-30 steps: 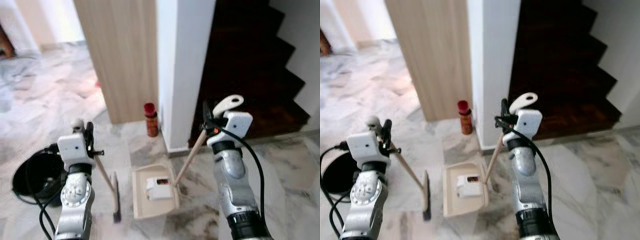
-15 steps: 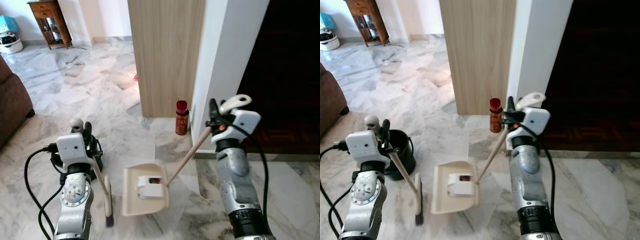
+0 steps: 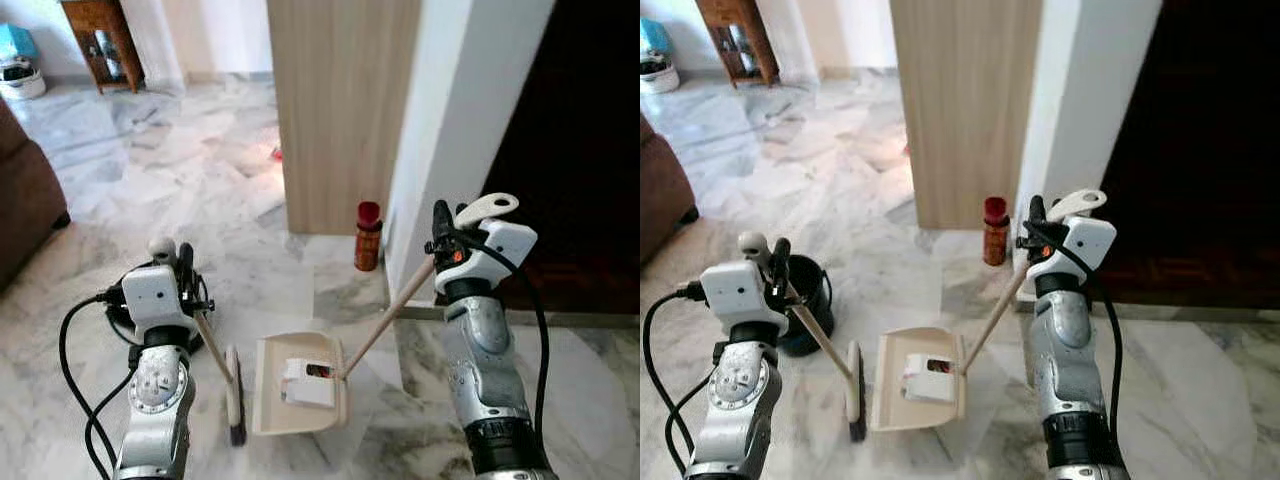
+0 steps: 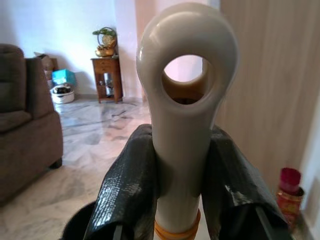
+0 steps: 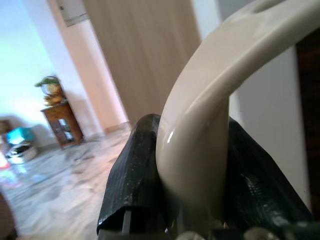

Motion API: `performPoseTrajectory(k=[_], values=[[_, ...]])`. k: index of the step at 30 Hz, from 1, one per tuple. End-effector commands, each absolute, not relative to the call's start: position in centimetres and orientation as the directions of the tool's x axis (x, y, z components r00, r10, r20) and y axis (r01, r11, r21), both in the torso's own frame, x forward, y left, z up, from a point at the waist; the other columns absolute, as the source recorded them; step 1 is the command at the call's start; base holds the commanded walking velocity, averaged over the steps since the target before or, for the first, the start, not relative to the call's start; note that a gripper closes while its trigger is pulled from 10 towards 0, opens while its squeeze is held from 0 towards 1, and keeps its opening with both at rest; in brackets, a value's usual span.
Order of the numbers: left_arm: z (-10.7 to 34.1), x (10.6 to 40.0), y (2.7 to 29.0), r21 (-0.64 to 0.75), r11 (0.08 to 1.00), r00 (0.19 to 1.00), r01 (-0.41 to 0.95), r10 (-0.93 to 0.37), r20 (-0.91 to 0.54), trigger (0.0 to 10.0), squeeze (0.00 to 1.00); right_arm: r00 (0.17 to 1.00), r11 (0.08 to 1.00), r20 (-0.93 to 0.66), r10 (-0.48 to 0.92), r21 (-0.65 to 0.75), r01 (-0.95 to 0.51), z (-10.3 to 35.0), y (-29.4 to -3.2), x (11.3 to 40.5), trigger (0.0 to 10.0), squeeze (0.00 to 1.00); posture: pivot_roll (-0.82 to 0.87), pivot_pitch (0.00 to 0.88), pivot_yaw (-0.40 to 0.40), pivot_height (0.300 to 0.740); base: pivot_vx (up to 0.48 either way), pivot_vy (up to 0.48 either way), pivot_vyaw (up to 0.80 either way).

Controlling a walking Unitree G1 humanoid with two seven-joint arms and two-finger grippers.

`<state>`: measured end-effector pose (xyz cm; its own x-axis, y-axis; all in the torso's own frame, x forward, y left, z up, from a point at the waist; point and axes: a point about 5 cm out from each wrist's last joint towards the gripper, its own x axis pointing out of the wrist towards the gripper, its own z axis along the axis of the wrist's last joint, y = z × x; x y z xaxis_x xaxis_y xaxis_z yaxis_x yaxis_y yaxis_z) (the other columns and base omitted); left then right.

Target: Sweep floor

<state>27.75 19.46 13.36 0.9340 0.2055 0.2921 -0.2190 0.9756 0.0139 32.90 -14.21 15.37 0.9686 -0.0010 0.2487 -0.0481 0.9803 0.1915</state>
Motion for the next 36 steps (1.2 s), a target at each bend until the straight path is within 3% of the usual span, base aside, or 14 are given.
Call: performPoseTrajectory(k=[1, 36], values=[[14.41, 27.77, 19.26, 0.011, 0.979, 0.922, -0.205, 0.189, 0.339, 10.0, 0.0, 0.958, 0.972, 0.285, -0.011, 0.229, -0.057, 16.32, -14.37, 33.06, 10.0, 0.0, 0.1, 0.0, 0.05, 0.74, 0.0, 0.409, 0.0], [14.3, 27.67, 19.04, 0.003, 0.98, 0.923, -0.198, 0.186, 0.338, 10.0, 0.0, 0.961, 0.963, 0.277, 0.006, 0.256, -0.08, 16.53, -13.92, 33.39, 10.0, 0.0, 0.11, 0.0, 0.043, 0.74, 0.0, 0.408, 0.0]])
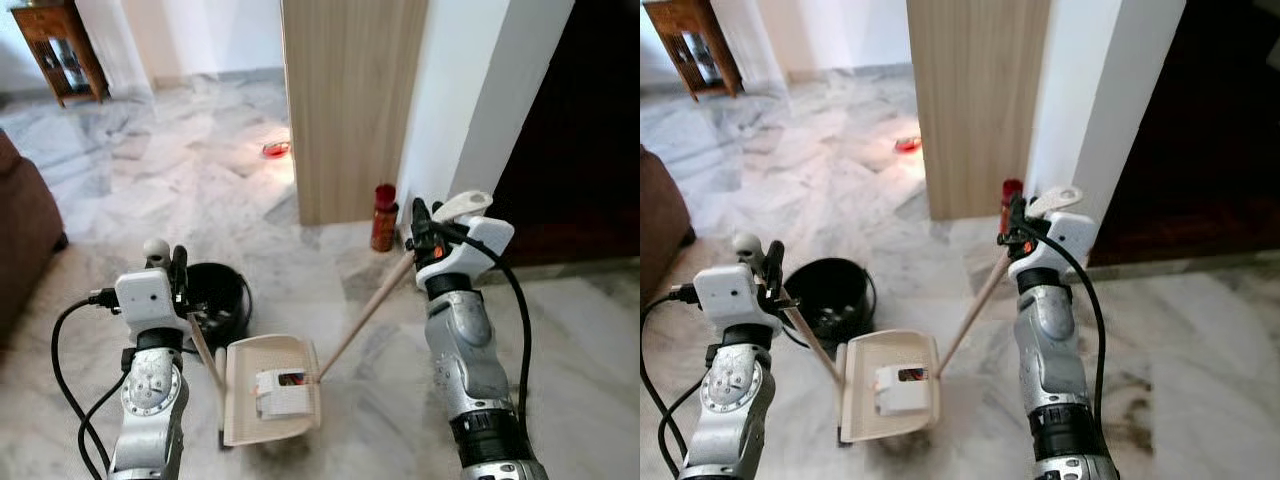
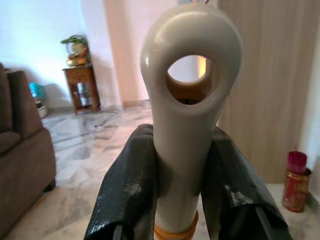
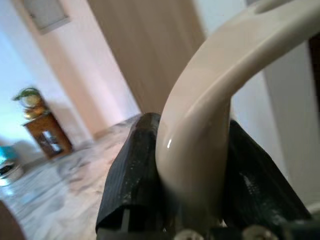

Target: Sweep floor

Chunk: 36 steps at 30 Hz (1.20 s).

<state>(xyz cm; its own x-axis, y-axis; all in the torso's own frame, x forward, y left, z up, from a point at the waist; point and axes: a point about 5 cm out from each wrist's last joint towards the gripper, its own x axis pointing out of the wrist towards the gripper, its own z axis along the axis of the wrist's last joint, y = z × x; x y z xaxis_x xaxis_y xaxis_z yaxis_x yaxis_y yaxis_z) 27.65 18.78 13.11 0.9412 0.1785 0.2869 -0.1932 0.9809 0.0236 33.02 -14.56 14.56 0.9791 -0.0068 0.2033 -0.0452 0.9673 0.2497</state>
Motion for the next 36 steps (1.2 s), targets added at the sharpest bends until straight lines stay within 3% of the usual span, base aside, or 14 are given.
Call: performPoseTrajectory(k=[1, 28, 36], values=[[14.3, 27.6, 19.0, 0.002, 0.981, 0.923, -0.196, 0.184, 0.337, 10.0, 0.0, 0.961, 0.963, 0.276, 0.008, 0.255, -0.081, 16.5, -13.9, 33.4, 10.0, 0.0, 0.11, 0.0, 0.044, 0.74, 0.0, 0.405, 0.0], [14.2, 27.4, 18.8, 0.004, 0.981, 0.927, -0.195, 0.183, 0.328, 10.0, 0.0, 0.953, 0.961, 0.304, -0.008, 0.264, -0.076, 17.7, -13.9, 33.4, 10.0, 0.0, 0.12, 0.0, 0.048, 0.74, 0.0, 0.404, 0.0], [14.1, 27.4, 18.8, 0.01, 0.982, 0.927, -0.191, 0.177, 0.331, 10.0, 0.0, 0.917, 0.959, 0.397, -0.044, 0.275, -0.073, 20.7, -14.2, 33.6, 10.0, 0.0, 0.11, 0.0, 0.048, 0.74, 0.0, 0.082, 0.0]])
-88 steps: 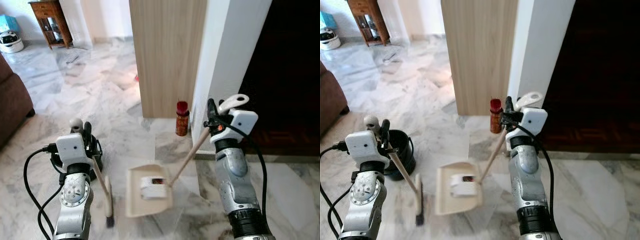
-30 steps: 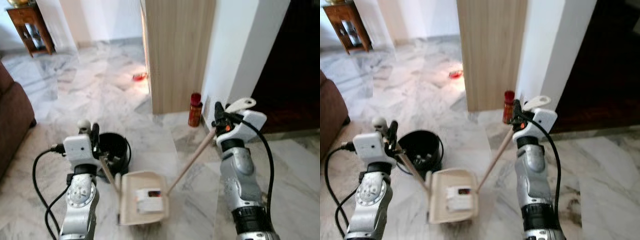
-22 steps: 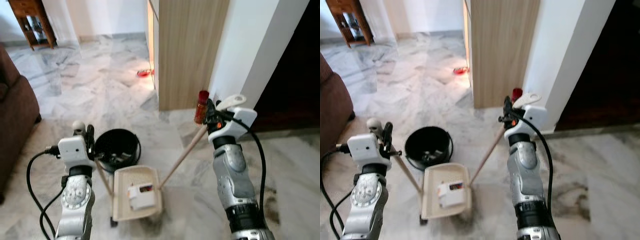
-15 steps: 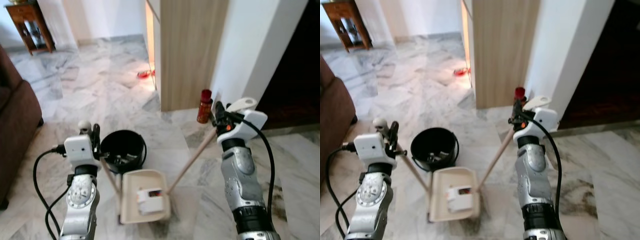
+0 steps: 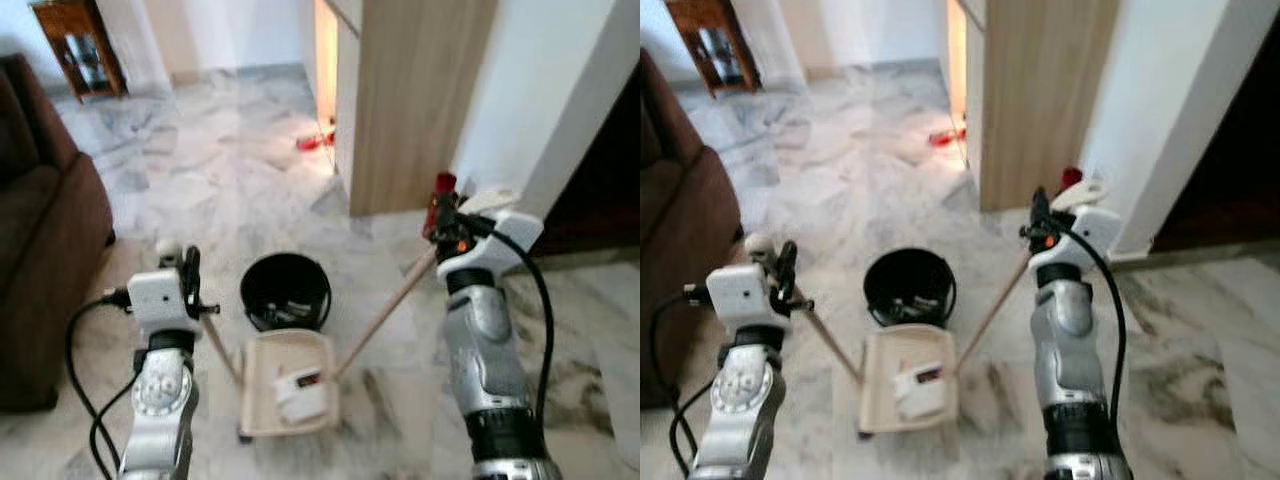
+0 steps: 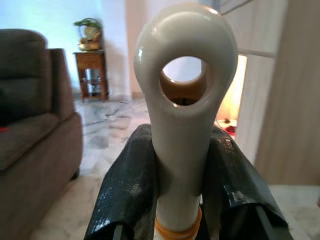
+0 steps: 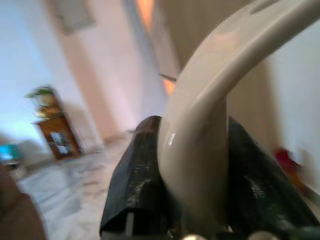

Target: Sweep floor

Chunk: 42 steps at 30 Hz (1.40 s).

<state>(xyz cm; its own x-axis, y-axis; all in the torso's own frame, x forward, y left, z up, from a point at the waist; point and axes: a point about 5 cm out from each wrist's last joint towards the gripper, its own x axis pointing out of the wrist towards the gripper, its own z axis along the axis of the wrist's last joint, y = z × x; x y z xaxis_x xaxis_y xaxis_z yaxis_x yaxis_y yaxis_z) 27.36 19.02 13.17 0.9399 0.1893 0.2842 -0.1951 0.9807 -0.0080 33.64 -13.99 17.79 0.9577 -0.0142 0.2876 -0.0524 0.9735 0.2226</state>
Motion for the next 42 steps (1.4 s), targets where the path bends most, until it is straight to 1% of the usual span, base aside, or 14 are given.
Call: performPoseTrajectory(k=[1, 5, 8, 15, 26, 33, 40, 42], values=[[14.1, 27.4, 18.8, 0.01, 0.982, 0.927, -0.191, 0.177, 0.332, 10.0, 0.0, 0.912, 0.958, 0.408, -0.05, 0.279, -0.073, 21.1, -14.2, 33.6, 10.0, 0.0, 0.11, 0.0, 0.048, 0.74, 0.0, 0.0, 0.0], [14.1, 27.4, 18.7, 0.015, 0.982, 0.926, -0.19, 0.174, 0.334, 10.0, 0.0, 0.898, 0.961, 0.436, -0.067, 0.271, -0.06, 21.7, -14.4, 33.6, 10.0, 0.0, 0.11, 0.0, 0.046, 0.74, 0.0, 0.0, 0.0], [14.1, 27.2, 18.5, 0.045, 0.983, 0.928, -0.179, 0.154, 0.339, 10.0, 0.0, 0.883, 0.961, 0.457, -0.104, 0.274, -0.029, 22.1, -14.6, 33.5, 10.0, 0.0, 0.11, 0.0, 0.046, 0.74, 0.0, 0.0, 0.0], [13.8, 27.0, 18.7, 0.051, 0.982, 0.931, -0.183, 0.156, 0.33, 10.0, 0.0, 0.886, 0.963, 0.457, -0.081, 0.266, -0.05, 22.2, -14.3, 33.6, 10.0, 0.0, 0.12, 0.0, 0.042, 0.74, 0.0, 0.0, 0.0], [13.8, 27.1, 18.7, 0.056, 0.982, 0.934, -0.181, 0.154, 0.322, 10.0, 0.0, 0.854, 0.963, 0.514, -0.082, 0.263, -0.065, 23.6, -14.1, 33.8, 10.0, 0.0, 0.12, 0.0, 0.046, 0.74, 0.0, 0.0, 0.0], [13.8, 27.1, 18.7, 0.055, 0.983, 0.935, -0.175, 0.149, 0.321, 10.0, 0.0, 0.859, 0.963, 0.506, -0.08, 0.261, -0.064, 23.4, -14.2, 33.8, 10.0, 0.0, 0.12, 0.0, 0.049, 0.74, 0.0, 0.0, 0.0], [13.7, 27.0, 18.8, 0.06, 0.982, 0.935, -0.18, 0.152, 0.319, 10.0, 0.0, 0.866, 0.963, 0.494, -0.082, 0.264, -0.06, 23.0, -14.2, 33.8, 10.0, 0.0, 0.12, 0.0, 0.05, 0.74, 0.0, 0.449, 0.0], [13.8, 27.0, 18.7, 0.071, 0.982, 0.934, -0.178, 0.145, 0.327, 10.0, 0.0, 0.868, 0.962, 0.49, -0.079, 0.264, -0.062, 23.0, -14.2, 33.8, 10.0, 0.0, 0.12, 0.0, 0.049, 0.74, 0.0, 0.0, 0.0]])
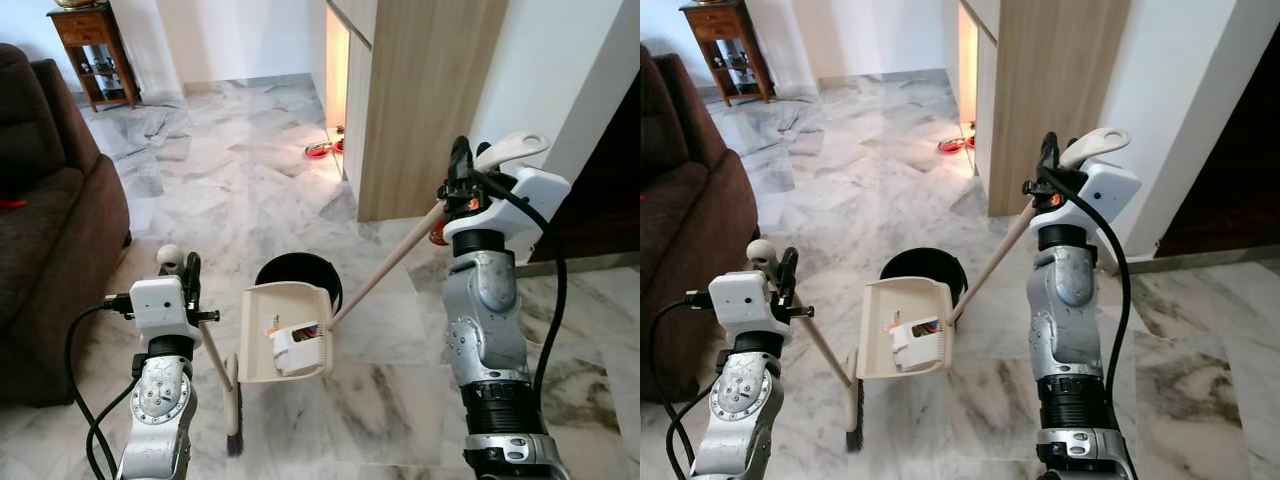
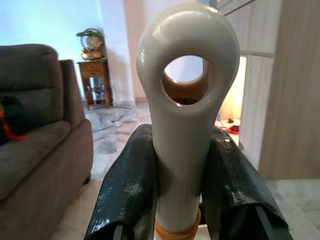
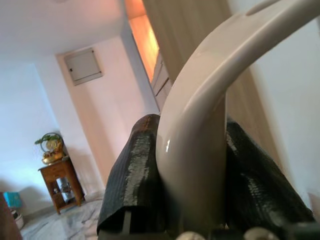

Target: Sweep floor

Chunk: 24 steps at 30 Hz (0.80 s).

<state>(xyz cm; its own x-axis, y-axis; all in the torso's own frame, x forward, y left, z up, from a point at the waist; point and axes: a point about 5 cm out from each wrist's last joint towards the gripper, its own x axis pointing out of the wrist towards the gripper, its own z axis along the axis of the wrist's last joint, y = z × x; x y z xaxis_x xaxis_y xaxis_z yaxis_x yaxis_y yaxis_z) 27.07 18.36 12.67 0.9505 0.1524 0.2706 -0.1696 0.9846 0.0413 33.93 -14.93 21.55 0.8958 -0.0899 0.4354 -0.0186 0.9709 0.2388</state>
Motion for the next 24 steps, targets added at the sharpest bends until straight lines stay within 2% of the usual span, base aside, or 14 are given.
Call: performPoseTrajectory(k=[1, 14, 24], values=[[13.81, 27.0, 18.71, 0.072, 0.982, 0.934, -0.177, 0.144, 0.327, 10.0, 0.0, 0.869, 0.962, 0.488, -0.078, 0.265, -0.062, 22.94, -14.17, 33.84, 10.0, 0.0, 0.12, 0.0, 0.049, 0.74, 0.0, 0.0, 0.0], [13.74, 27.04, 18.48, 0.081, 0.983, 0.94, -0.166, 0.132, 0.315, 10.0, 0.0, 0.877, 0.962, 0.476, -0.072, 0.265, -0.065, 22.62, -14.04, 33.77, 10.0, 0.0, 0.12, 0.0, 0.05, 0.74, 0.0, 0.0, 0.0], [13.72, 27.06, 18.46, 0.085, 0.983, 0.942, -0.164, 0.13, 0.311, 10.0, 0.0, 0.876, 0.96, 0.476, -0.079, 0.272, -0.061, 22.67, -14.1, 33.79, 10.0, 0.0, 0.12, 0.0, 0.049, 0.74, 0.315, 0.0, 0.0]])
